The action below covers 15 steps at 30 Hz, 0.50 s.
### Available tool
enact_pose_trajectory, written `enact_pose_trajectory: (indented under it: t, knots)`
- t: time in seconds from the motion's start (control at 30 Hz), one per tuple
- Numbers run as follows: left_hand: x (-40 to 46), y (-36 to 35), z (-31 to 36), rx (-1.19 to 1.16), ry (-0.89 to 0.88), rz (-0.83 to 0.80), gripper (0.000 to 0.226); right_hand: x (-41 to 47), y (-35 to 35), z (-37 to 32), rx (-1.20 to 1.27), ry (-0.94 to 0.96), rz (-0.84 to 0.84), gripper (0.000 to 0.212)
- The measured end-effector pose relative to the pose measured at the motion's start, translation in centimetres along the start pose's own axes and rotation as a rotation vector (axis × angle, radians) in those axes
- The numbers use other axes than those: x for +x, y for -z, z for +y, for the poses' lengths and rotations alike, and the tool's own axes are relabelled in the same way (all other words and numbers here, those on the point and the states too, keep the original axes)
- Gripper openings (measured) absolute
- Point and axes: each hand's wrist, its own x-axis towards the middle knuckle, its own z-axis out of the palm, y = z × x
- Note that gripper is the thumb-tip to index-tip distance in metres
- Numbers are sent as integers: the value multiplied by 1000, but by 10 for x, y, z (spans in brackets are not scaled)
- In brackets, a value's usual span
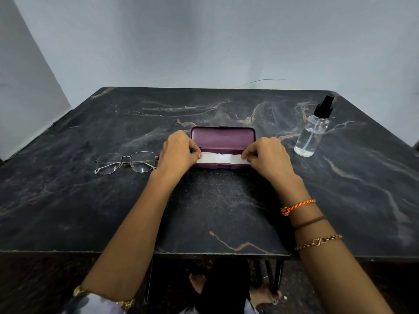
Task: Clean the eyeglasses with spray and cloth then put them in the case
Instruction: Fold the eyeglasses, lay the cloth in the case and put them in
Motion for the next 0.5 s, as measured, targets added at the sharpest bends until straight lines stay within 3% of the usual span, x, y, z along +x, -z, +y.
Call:
enact_pose_trajectory:
  t: [0.5]
  knots:
    - [-1, -4, 1, 14, 40, 48, 9, 1, 9, -3, -214, 7, -12, 19]
